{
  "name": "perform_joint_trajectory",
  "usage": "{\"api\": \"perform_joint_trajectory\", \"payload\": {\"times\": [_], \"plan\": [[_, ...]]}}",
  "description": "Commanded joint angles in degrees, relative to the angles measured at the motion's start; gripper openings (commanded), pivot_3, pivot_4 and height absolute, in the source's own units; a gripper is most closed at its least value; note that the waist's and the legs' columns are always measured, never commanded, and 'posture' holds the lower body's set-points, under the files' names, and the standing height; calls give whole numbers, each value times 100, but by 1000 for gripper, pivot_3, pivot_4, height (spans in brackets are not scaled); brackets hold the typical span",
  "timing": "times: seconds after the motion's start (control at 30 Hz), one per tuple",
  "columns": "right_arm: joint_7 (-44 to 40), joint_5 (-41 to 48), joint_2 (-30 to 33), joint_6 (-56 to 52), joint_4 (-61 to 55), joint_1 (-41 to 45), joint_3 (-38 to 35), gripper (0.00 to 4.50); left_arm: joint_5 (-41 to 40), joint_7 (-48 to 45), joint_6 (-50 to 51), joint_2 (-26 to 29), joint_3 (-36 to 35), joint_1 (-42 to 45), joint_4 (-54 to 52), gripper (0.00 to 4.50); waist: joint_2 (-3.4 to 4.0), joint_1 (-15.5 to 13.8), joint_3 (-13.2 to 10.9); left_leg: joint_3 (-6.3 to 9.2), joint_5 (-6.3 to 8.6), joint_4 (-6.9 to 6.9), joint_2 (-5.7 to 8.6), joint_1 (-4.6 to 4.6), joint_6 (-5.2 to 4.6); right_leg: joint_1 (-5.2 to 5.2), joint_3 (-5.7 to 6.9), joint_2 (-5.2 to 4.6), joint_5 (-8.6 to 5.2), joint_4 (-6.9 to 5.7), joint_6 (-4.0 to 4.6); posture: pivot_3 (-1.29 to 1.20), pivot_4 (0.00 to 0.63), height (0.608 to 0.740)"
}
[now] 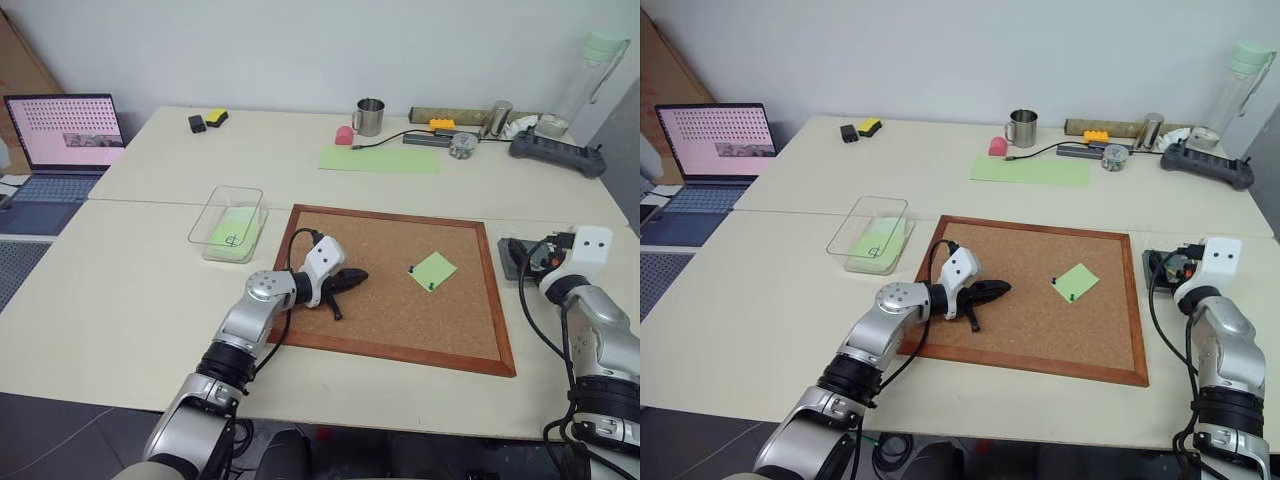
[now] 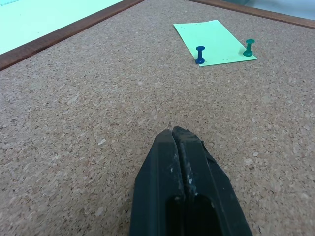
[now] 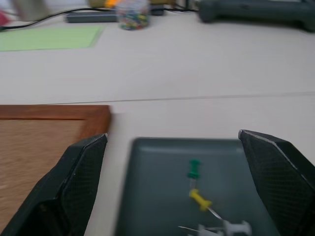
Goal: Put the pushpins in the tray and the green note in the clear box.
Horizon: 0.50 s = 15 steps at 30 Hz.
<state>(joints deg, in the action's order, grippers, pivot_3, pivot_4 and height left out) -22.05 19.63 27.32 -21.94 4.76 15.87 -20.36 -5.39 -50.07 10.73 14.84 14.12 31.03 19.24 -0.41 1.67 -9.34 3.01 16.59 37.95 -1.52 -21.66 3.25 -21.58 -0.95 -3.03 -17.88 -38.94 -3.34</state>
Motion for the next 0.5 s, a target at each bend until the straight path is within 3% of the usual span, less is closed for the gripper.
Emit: {"api": "perform_joint_trajectory", "payload": {"times": [0.03,0.27,0.5], "plan": [[-986,554,224,-364,-1262,-390,498,4491,97,21,155,54,71,-139,105,0,0,4,0,1,0,0,-1,0,0,0,0,1,0,0,0,0,150,740],[-1708,707,593,-694,-2436,-1165,1269,4491,87,15,156,59,90,-117,125,0,-4,-1,-2,8,0,2,0,0,-1,9,7,1,0,7,-1,0,150,740],[-1634,322,470,-392,-2186,-1207,1648,4491,91,-15,158,58,117,-100,129,0,-6,-1,-3,8,0,2,1,8,0,15,6,1,0,6,-1,0,150,740]]}}
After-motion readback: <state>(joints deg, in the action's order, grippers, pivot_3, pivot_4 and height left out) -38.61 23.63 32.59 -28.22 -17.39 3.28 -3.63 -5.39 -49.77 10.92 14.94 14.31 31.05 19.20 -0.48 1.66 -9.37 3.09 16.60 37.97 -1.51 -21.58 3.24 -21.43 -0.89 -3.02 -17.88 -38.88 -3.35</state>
